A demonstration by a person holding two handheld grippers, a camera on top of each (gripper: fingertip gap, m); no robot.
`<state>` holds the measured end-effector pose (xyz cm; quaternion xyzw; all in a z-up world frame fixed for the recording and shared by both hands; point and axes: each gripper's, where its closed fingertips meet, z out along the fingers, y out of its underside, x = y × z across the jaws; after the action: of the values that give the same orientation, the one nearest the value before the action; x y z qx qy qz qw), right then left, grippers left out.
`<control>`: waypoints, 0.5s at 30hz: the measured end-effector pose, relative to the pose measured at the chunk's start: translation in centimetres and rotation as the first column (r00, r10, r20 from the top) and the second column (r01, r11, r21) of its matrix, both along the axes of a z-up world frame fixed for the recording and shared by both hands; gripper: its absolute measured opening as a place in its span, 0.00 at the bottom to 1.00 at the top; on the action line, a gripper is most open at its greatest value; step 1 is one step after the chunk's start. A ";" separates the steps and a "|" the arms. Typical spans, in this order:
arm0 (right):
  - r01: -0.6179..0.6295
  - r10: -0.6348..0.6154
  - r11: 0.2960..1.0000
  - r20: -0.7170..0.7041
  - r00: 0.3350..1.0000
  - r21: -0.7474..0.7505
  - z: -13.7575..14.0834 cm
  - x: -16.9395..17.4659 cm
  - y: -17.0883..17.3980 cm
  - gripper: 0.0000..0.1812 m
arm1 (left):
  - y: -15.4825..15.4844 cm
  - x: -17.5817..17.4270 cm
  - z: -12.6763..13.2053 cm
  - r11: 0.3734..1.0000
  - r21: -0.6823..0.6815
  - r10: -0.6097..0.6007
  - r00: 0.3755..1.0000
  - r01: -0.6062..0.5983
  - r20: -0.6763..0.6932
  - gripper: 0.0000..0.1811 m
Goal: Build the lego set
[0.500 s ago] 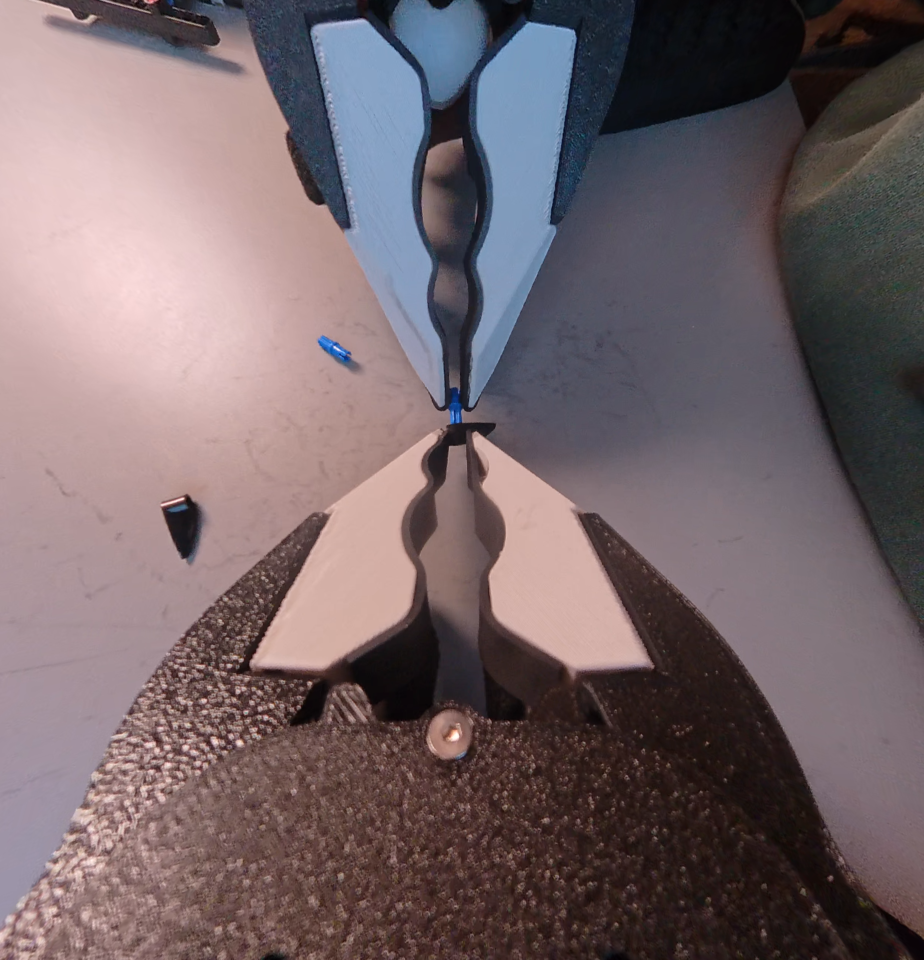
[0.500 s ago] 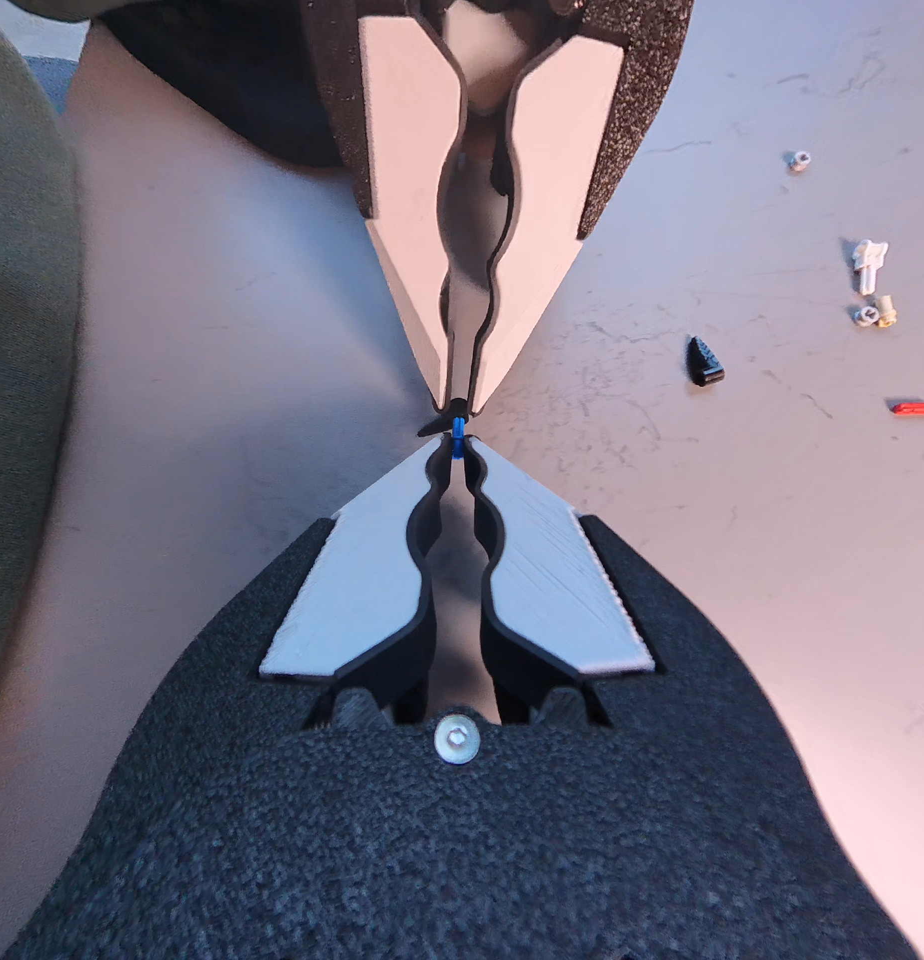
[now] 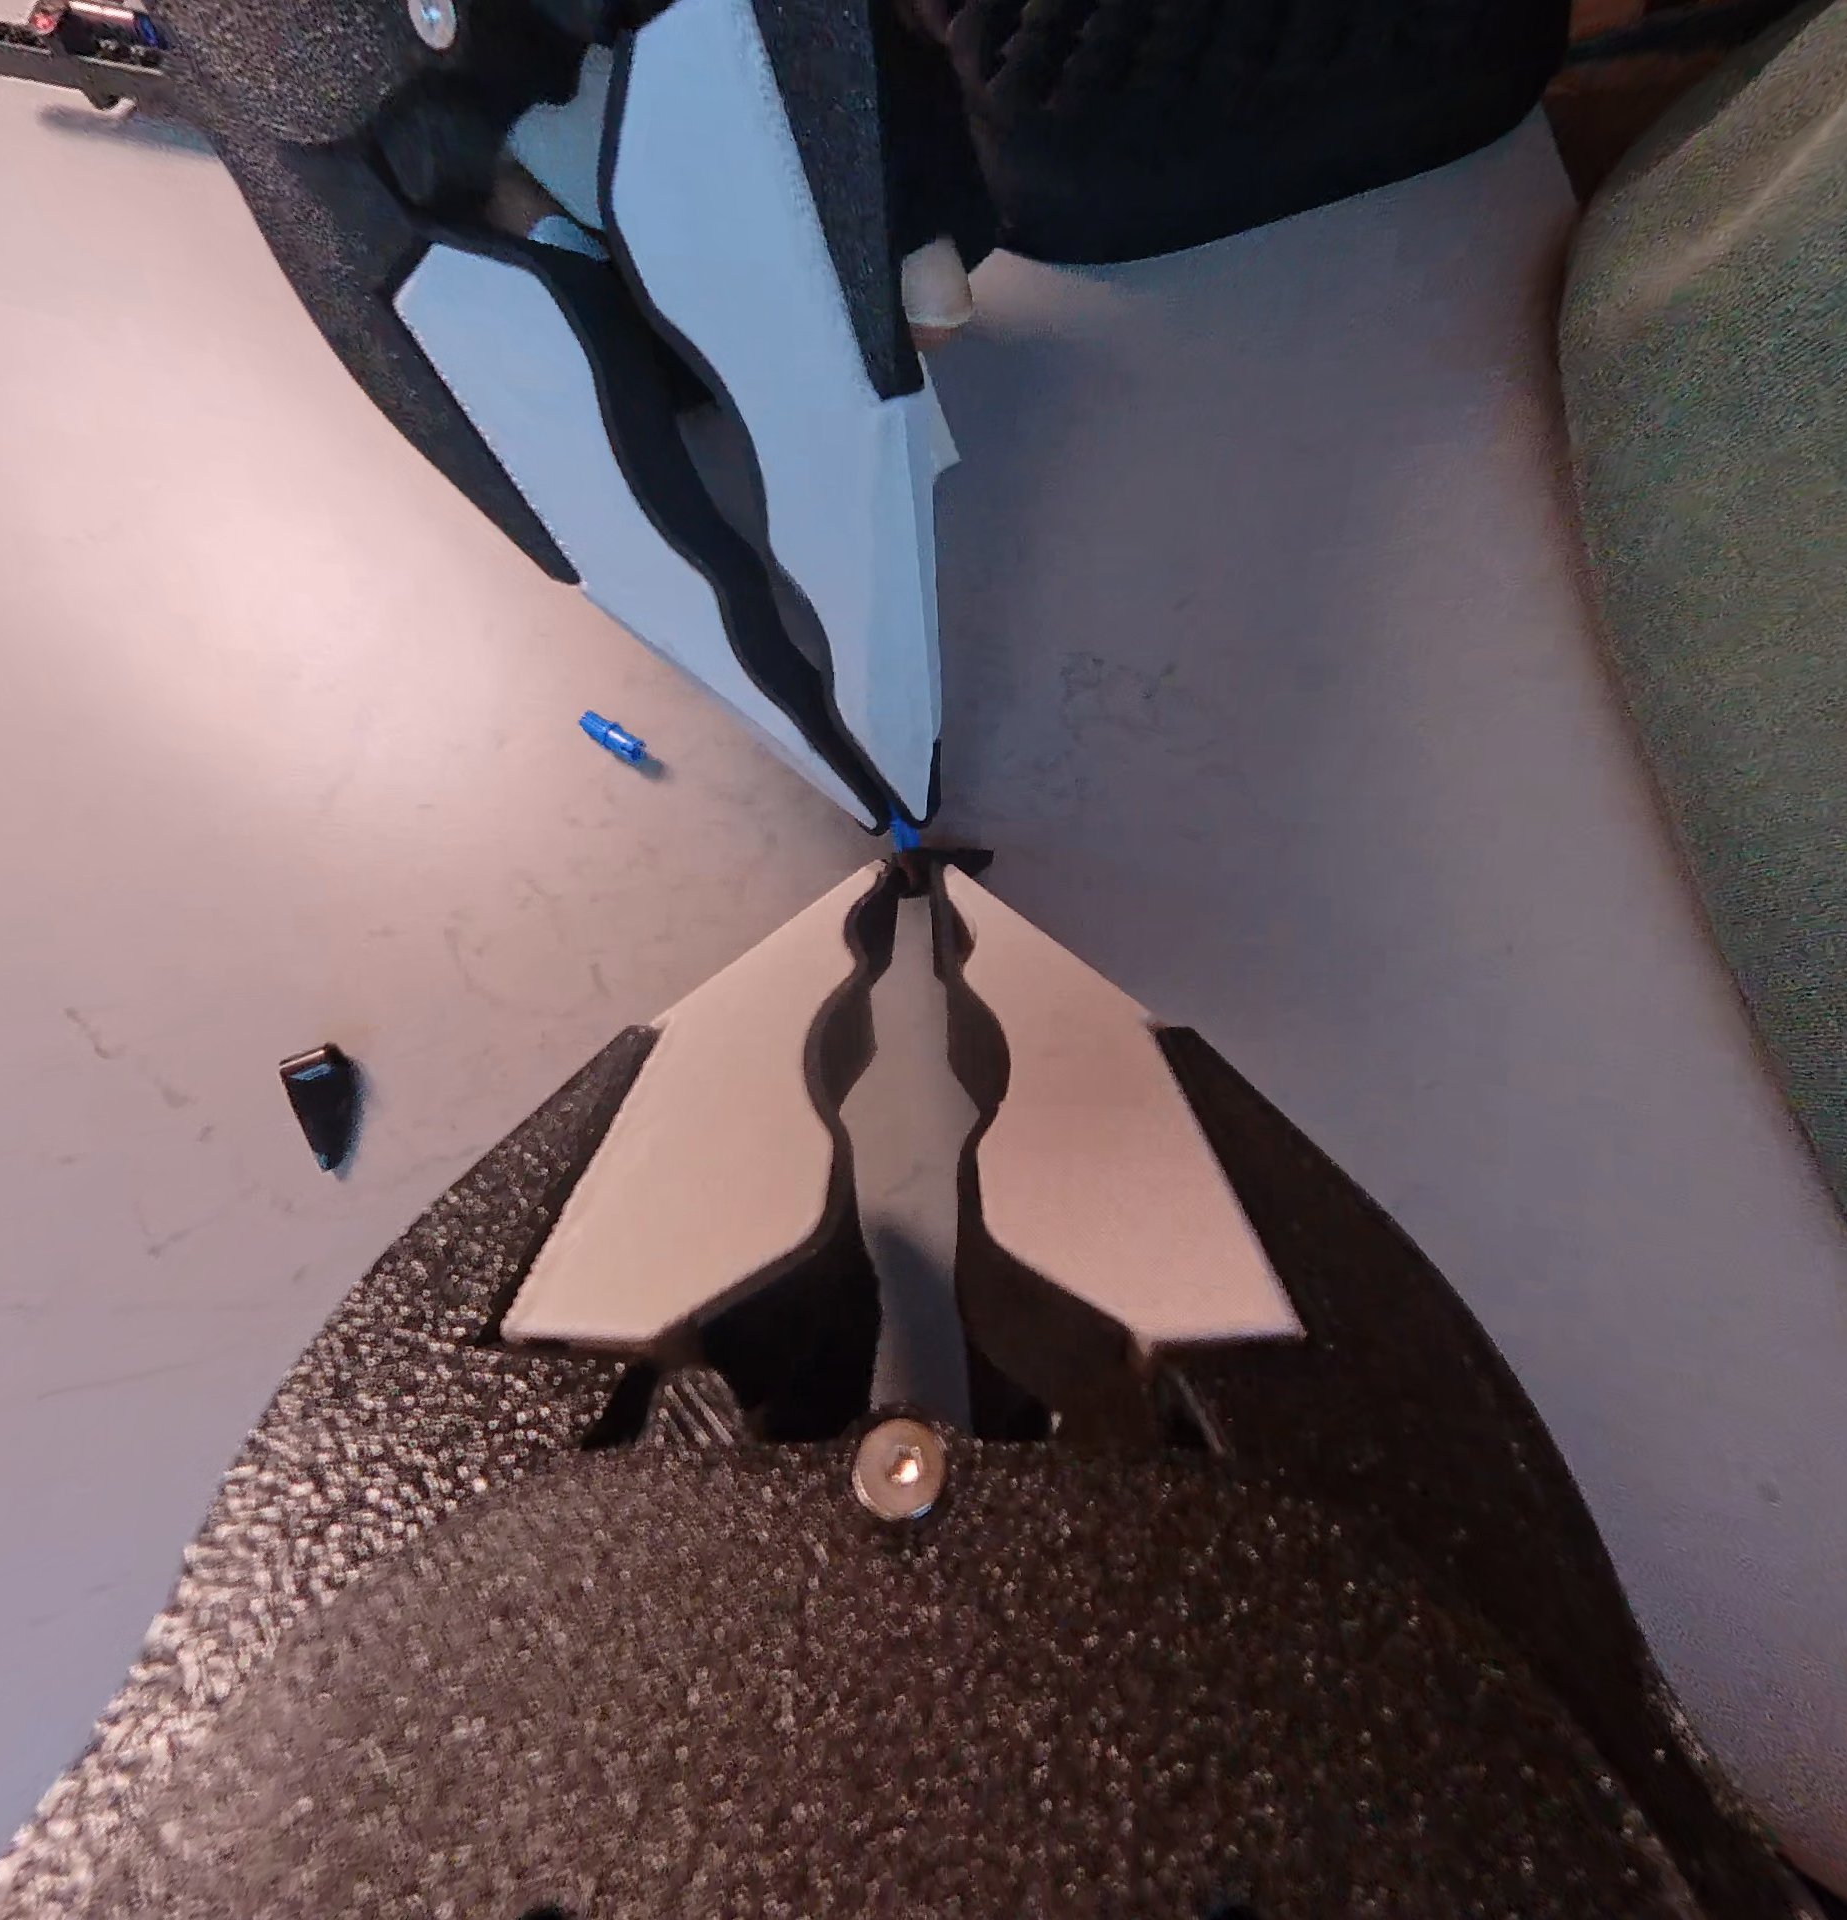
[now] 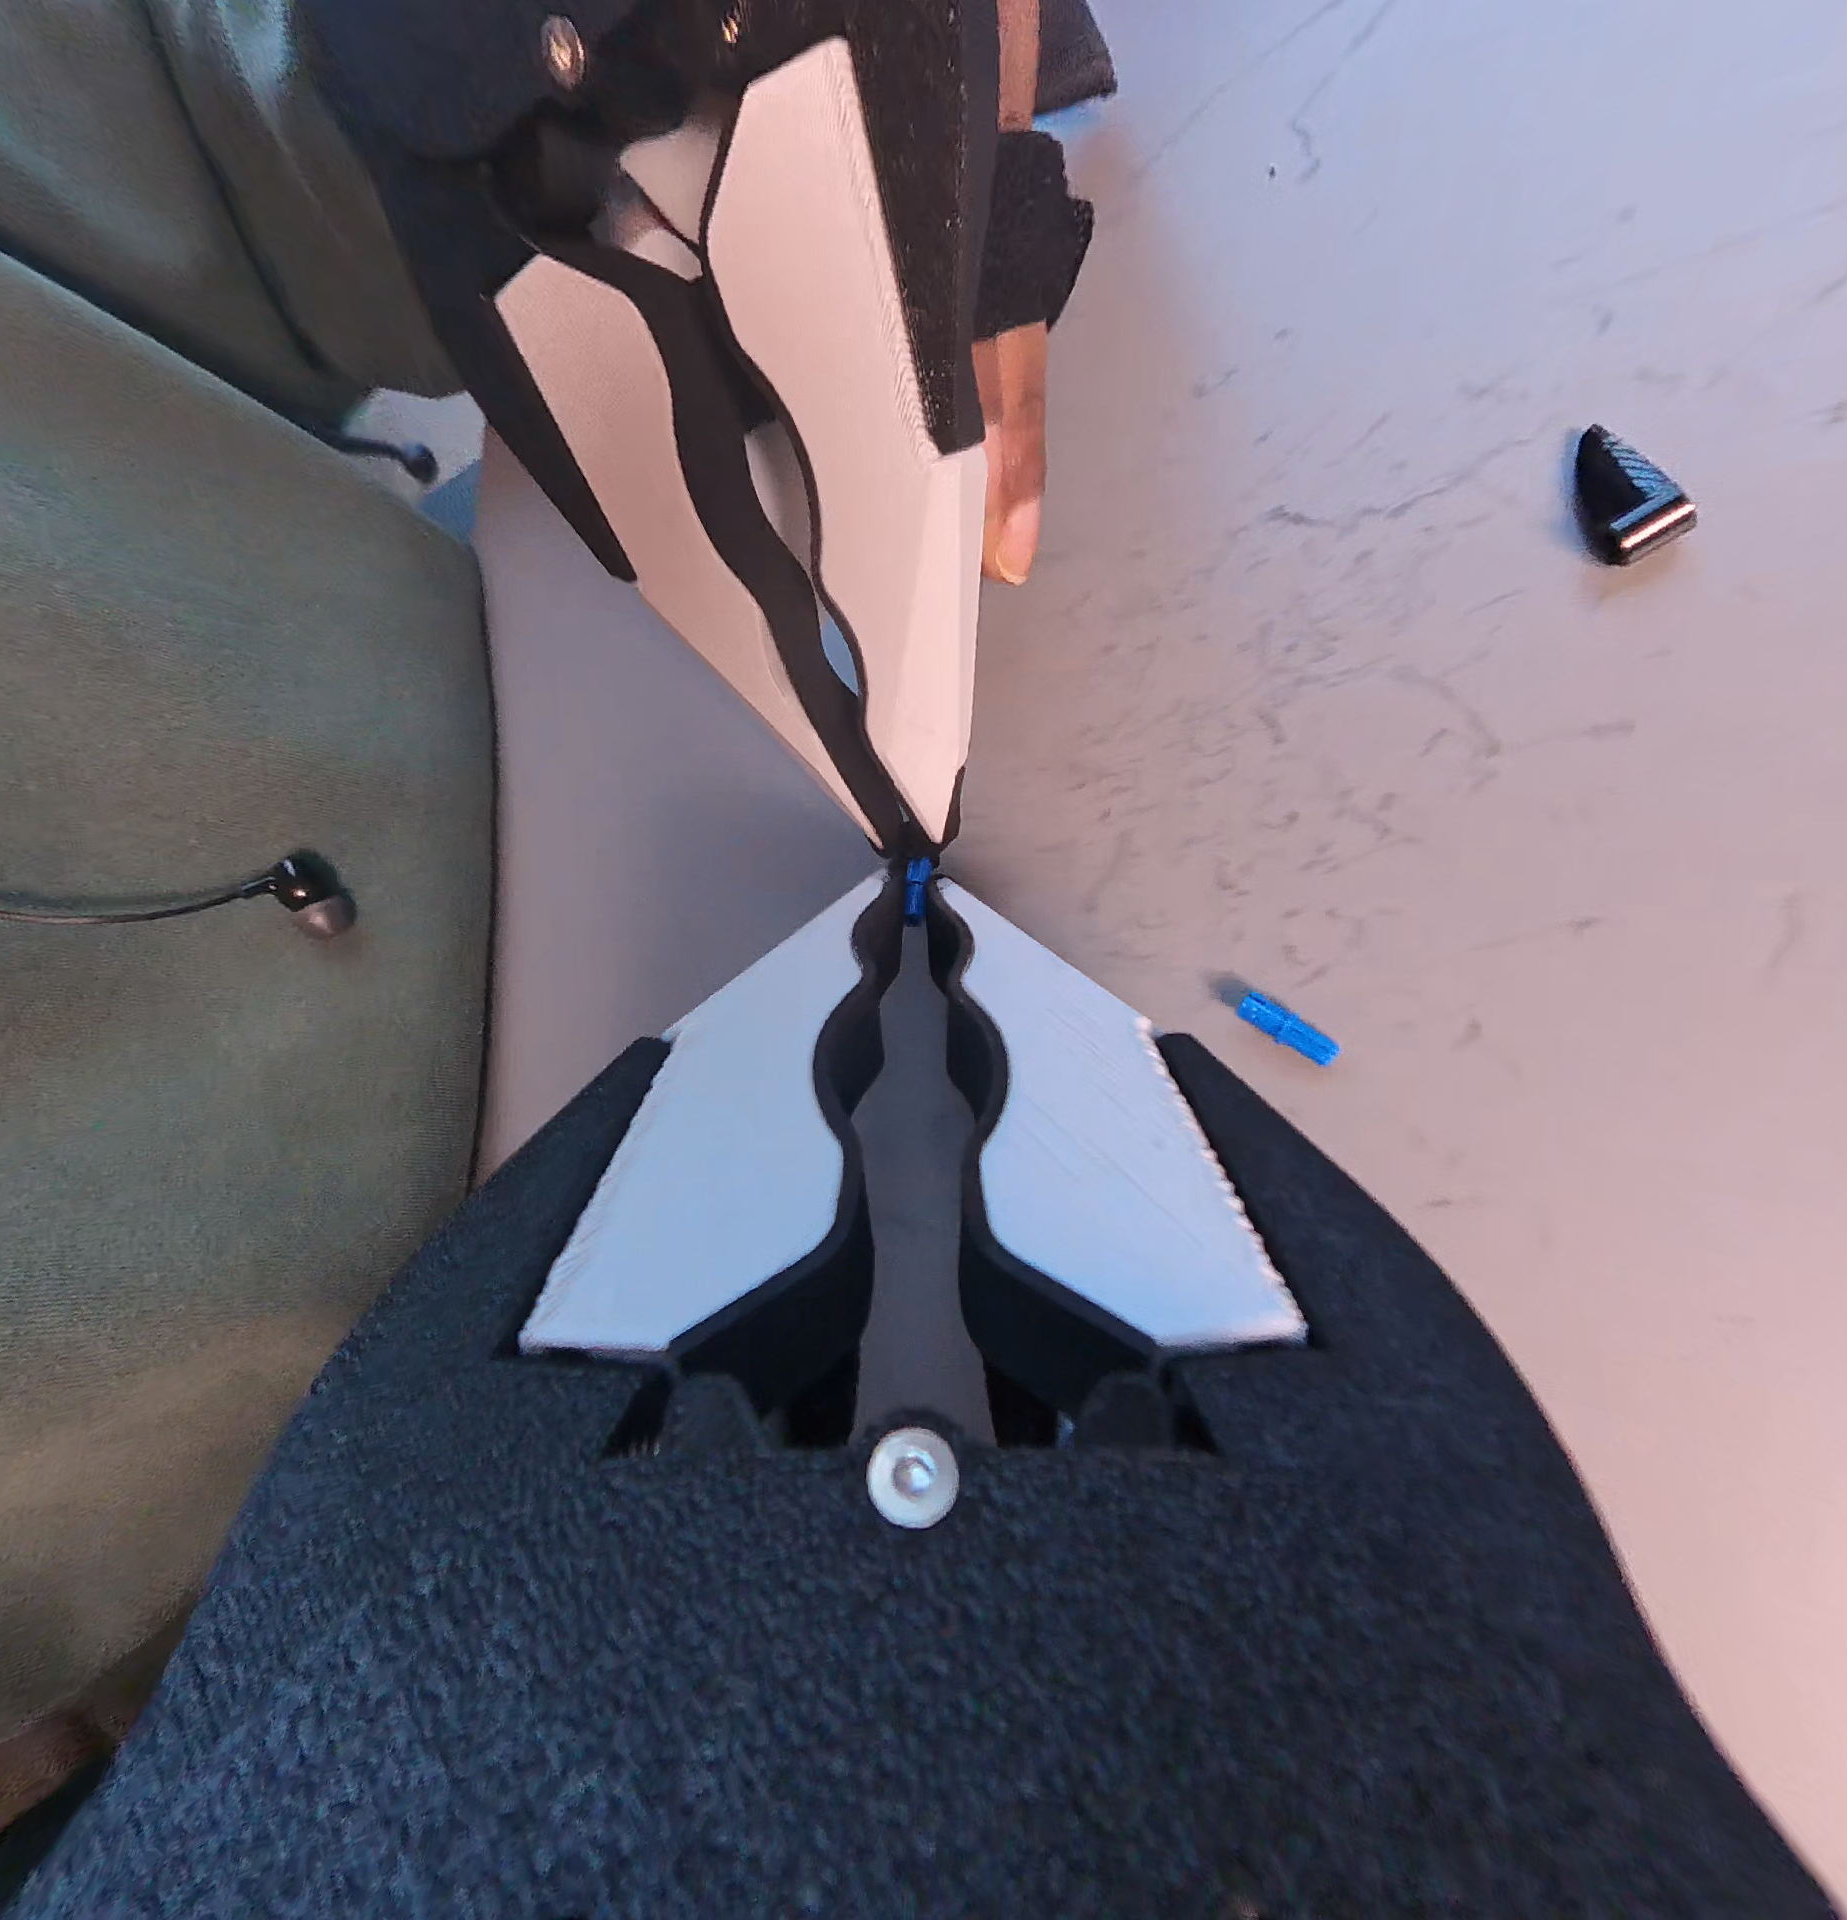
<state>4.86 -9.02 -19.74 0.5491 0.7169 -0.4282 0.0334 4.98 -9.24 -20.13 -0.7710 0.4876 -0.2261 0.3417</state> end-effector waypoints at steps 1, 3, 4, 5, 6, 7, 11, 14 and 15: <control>0.017 -0.017 1.000 -0.014 1.000 -0.025 0.3 0.0 0.0 0.01 | -0.1 0.1 0.1 1.000 0.004 -0.004 1.000 0.004 0.008 0.03; 0.053 -0.054 0.997 -0.014 0.998 -0.053 0.3 0.0 0.0 0.01 | -0.1 0.3 -0.1 1.000 0.012 -0.007 1.000 0.006 0.010 0.03; 0.056 -0.057 0.997 -0.009 0.998 -0.051 0.1 0.1 -0.1 0.01 | -0.2 0.5 -0.3 1.000 0.008 -0.013 1.000 0.013 0.004 0.03; 0.055 -0.055 0.997 -0.004 0.998 -0.049 -0.1 0.2 -0.3 0.01 | -0.3 0.7 -0.6 1.000 0.002 -0.021 1.000 0.021 -0.004 0.03; 0.065 -0.066 0.996 -0.003 0.998 -0.053 -0.2 0.2 -0.4 0.01 | -0.3 0.9 -0.8 1.000 0.005 -0.023 1.000 0.023 -0.017 0.03; 0.077 -0.077 0.993 -0.004 0.997 -0.090 0.2 0.0 -0.6 0.00 | -0.2 1.1 -0.6 1.000 0.023 -0.015 1.000 0.015 -0.007 0.00; 0.065 -0.065 0.998 -0.005 0.998 -0.003 -0.3 0.2 -0.6 0.00 | -0.3 1.1 -1.1 1.000 -0.005 -0.008 0.999 0.007 -0.032 0.00; 0.098 -0.098 0.995 -0.025 0.995 -0.007 -0.1 0.1 -0.1 0.00 | -0.2 0.9 -1.1 1.000 -0.017 0.015 1.000 -0.015 -0.022 0.00; 0.110 -0.110 0.994 -0.044 0.993 -0.010 0.1 0.1 0.2 0.00 | -0.1 0.8 -1.0 1.000 -0.017 0.022 1.000 -0.022 -0.015 0.00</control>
<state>4.92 -8.81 -19.61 0.5779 0.6845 -0.4443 -0.0043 5.79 -9.30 -21.13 -0.7809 0.4797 -0.2205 0.3339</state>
